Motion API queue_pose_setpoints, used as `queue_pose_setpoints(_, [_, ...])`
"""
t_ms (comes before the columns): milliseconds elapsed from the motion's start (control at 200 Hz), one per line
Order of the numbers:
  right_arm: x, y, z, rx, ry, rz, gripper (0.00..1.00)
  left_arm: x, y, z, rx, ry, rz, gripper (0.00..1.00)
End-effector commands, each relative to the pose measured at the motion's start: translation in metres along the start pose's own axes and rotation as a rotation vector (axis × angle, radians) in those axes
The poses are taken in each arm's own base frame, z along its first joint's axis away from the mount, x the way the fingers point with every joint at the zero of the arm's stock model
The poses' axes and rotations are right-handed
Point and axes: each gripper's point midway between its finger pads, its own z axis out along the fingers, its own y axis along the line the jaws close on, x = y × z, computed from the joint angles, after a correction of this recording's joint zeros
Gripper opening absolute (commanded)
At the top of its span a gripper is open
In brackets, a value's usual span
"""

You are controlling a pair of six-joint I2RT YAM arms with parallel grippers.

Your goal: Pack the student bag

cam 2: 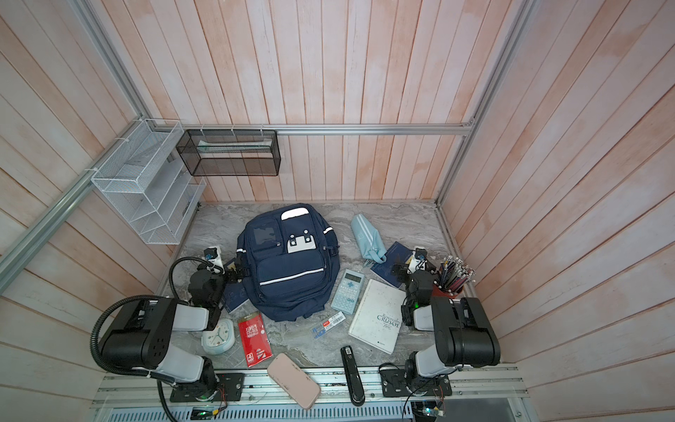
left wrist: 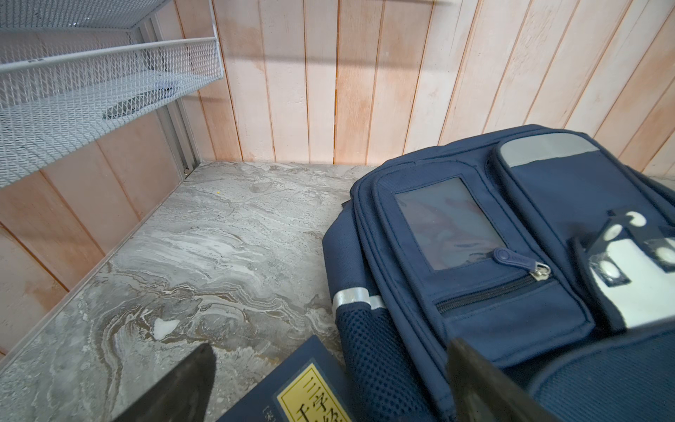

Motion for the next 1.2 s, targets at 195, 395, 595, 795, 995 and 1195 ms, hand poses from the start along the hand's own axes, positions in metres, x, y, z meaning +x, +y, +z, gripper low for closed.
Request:
queue_pose_setpoints(195, [-0.046,0.002,-0.004,0.01,-0.052,-0.009,0.98,-0.035,0.006,-0.001,-0.032,-0.002,-0.047,1.0])
queue_pose_setpoints(395, [-0.091,0.042,-0.018,-0.198,-0.026,0.227,0.98,-0.066,-0.024,-0.026,0.138,0.018,-0.392,1.0])
queue_pose_setpoints(595, [-0.086,0.163,0.0,-0.485,0.147,0.147,0.98,-0.028,-0.09,-0.03,0.152,0.289,-0.423,0.94])
queue_pose_setpoints(795, [-0.034,0.251,0.056,-0.616,0.39,0.074,0.9,0.029,-0.117,0.003,0.109,0.505,-0.356,0.75])
queue_pose_setpoints(995, [0.02,0.305,0.106,-0.692,0.565,-0.004,0.78,0.049,-0.134,0.032,0.064,0.568,-0.263,0.57])
queue_pose_setpoints(1195, [0.048,0.32,0.108,-0.756,0.676,-0.002,0.31,0.056,-0.16,0.072,0.123,0.604,-0.231,0.3])
